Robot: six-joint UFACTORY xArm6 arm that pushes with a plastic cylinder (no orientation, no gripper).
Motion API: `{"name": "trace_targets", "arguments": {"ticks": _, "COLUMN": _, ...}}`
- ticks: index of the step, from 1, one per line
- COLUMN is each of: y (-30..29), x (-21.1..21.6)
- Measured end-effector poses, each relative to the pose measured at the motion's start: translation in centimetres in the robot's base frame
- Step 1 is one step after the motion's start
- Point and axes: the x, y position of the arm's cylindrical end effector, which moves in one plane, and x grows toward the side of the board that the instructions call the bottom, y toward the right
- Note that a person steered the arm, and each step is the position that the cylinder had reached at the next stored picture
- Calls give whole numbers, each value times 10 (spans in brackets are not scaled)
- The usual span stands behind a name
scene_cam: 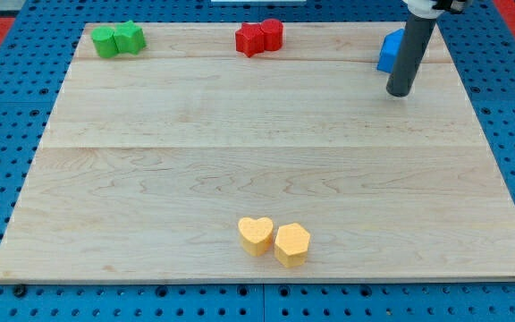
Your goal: Separate the blue blocks
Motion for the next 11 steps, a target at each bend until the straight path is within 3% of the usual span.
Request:
{"name": "trace_targets", "arguments": {"ticks": 4, "y": 16, "x": 3}}
{"name": "trace_targets", "arguments": {"ticks": 6, "y": 71, "x": 2}}
{"name": "trace_targets", "arguments": {"ticks": 8, "y": 54, "x": -73}}
{"name": "trace_targets", "arguments": {"ticks": 9, "y": 4, "x": -95}}
{"name": "trace_targets", "arguments": {"ticks": 10, "y": -20, "x": -85}}
{"name": "trace_targets", "arguments": {"ticks": 11, "y": 27, "x": -20}}
